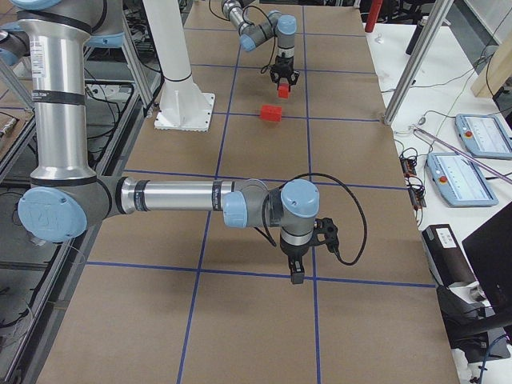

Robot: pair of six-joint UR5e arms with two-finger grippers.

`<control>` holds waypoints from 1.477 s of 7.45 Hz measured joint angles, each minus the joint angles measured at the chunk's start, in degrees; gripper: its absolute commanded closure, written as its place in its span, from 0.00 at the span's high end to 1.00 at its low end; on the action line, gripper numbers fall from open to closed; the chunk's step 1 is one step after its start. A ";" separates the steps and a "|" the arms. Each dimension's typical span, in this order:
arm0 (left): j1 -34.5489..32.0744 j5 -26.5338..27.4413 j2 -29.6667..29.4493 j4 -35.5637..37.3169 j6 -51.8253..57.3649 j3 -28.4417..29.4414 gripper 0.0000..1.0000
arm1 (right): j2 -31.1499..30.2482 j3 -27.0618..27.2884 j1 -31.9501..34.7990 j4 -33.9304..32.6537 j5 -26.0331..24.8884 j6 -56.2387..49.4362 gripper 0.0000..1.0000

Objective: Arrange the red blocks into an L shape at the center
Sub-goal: 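Carry the cube with the left gripper next to the two-cube column, then lower the cube beside the far cube, forming an L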

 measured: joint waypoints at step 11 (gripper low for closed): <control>1.81 0.02 -3.92 -0.61 -1.20 4.75 0.43 | -0.05 -0.31 -0.08 0.23 0.19 0.17 1.00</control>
